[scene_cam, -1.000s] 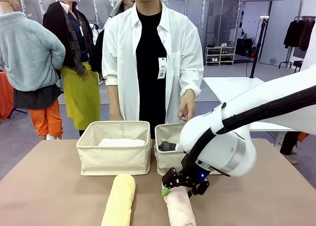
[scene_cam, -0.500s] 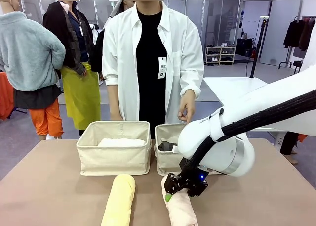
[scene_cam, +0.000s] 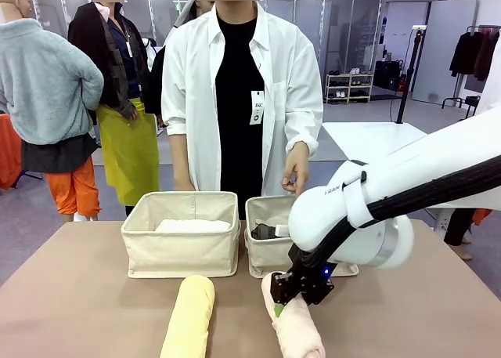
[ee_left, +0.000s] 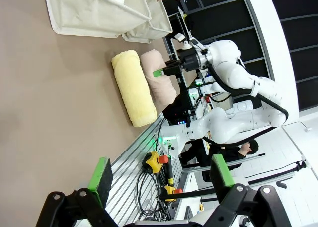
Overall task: Divide the towels into two baskets.
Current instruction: Pick up one hotel-folded towel from the bottom of the table and place it in the Fabric basket indicated by the person.
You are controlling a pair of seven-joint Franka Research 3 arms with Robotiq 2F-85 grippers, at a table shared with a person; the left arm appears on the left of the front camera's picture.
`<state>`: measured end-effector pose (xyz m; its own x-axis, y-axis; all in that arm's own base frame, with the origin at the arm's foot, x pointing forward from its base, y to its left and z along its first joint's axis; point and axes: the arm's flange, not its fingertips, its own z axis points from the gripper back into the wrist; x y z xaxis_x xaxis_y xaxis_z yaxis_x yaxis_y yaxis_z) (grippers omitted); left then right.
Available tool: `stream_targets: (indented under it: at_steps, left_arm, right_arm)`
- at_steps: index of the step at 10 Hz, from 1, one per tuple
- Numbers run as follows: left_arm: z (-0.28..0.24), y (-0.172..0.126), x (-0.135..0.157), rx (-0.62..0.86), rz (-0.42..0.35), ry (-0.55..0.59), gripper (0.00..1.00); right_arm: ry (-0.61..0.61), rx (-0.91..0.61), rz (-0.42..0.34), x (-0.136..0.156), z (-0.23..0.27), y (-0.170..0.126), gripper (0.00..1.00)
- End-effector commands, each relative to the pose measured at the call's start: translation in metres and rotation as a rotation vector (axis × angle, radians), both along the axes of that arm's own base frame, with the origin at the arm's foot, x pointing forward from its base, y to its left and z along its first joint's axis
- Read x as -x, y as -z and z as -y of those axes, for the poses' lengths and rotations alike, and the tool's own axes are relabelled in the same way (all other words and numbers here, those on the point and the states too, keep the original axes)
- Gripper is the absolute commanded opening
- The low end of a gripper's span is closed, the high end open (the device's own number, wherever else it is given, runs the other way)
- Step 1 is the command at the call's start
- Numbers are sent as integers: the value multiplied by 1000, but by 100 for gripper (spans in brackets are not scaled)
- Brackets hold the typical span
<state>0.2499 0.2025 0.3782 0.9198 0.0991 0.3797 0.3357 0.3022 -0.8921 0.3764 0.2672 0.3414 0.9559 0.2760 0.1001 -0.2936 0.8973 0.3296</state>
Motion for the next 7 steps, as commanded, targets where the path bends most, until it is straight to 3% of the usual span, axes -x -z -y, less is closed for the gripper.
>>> stream_targets:
  at_steps: [1,3,4,7]
  left_arm:
    - [1,-3,5,6,11,3,100]
    - [1,-3,5,6,11,3,100]
    - [1,-3,5,6,11,3,100]
    - [1,-3,5,6,11,3,100]
  right_arm:
    - [-77,44,17,5,8,-57,0]
    - [-302,106,71,8,4,-113,0]
    - [-415,119,90,9,1,-127,0]
    - [-1009,209,112,18,2,-165,0]
